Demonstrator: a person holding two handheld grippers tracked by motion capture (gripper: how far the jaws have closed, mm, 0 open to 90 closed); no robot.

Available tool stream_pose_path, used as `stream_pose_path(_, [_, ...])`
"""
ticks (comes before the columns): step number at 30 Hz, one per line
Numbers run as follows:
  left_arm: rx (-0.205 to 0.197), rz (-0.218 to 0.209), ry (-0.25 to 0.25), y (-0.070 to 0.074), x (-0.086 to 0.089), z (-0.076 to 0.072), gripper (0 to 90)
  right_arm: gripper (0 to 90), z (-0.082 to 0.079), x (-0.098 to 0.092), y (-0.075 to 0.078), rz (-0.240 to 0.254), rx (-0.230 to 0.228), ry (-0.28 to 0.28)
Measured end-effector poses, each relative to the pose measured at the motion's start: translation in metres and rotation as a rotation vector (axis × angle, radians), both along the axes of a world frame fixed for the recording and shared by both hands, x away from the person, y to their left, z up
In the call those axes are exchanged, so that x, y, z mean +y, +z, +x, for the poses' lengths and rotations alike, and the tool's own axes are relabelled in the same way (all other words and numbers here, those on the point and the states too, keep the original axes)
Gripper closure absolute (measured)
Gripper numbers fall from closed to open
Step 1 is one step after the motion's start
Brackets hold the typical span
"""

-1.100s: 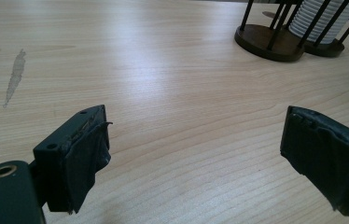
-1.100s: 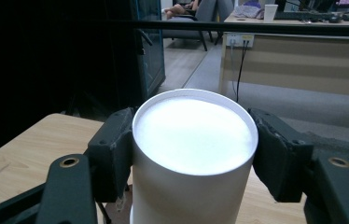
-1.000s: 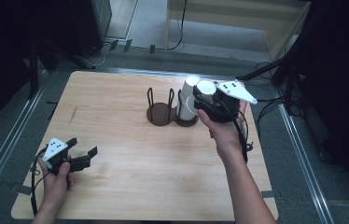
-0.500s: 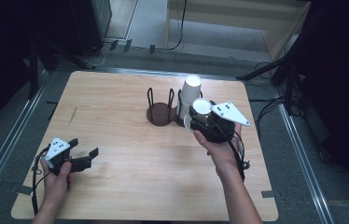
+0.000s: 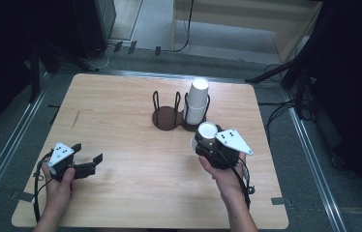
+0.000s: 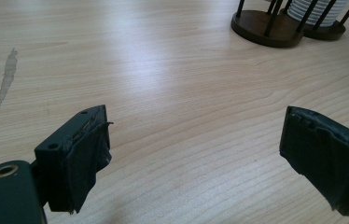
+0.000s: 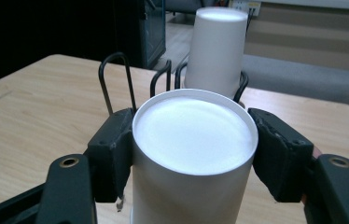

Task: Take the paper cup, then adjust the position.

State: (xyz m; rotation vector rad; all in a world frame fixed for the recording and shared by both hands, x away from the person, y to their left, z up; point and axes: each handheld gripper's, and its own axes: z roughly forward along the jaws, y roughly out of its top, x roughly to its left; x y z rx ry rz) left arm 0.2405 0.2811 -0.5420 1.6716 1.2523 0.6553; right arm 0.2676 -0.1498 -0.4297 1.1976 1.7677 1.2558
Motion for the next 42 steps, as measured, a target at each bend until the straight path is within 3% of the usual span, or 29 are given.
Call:
stream_pose_path(6, [-0.013, 0.034, 0.005, 0.002, -0.004, -0.001, 8.9, 35.2, -0.003, -0.001, -0.018, -0.005, 0.031, 0.0])
stream_pose_path(10, [-0.023, 0.015, -0.008, 0.007, -0.01, -0.002, 8.9, 35.2, -0.004, 0.001, -0.024, -0.021, 0.042, 0.012])
stream_pose_path(16, [-0.05, 0.029, -0.043, 0.017, -0.032, -0.006, 8.9, 35.2, -0.006, 0.006, -0.025, -0.021, 0.047, 0.028])
stream_pose_path(23, [-0.08, 0.086, -0.11, 0.033, -0.064, -0.009, 8.9, 35.2, -0.009, 0.01, -0.023, -0.015, 0.051, 0.046])
stream_pose_path(33, [-0.08, 0.073, -0.194, 0.043, -0.107, -0.001, 8.9, 35.3, -0.014, 0.014, -0.02, -0.006, 0.056, 0.076])
stream_pose_path(36, [-0.103, 0.069, -0.221, 0.043, -0.116, 0.0, 8.9, 35.3, -0.016, 0.016, -0.02, -0.002, 0.055, 0.086])
stream_pose_path(39, [-0.115, 0.017, -0.262, 0.039, -0.119, 0.002, 9.0, 35.3, -0.018, 0.018, -0.02, 0.01, 0.06, 0.094])
stream_pose_path(42, [-0.131, -0.009, -0.26, 0.033, -0.125, 0.003, 9.0, 35.3, -0.02, 0.021, -0.018, 0.023, 0.068, 0.103])
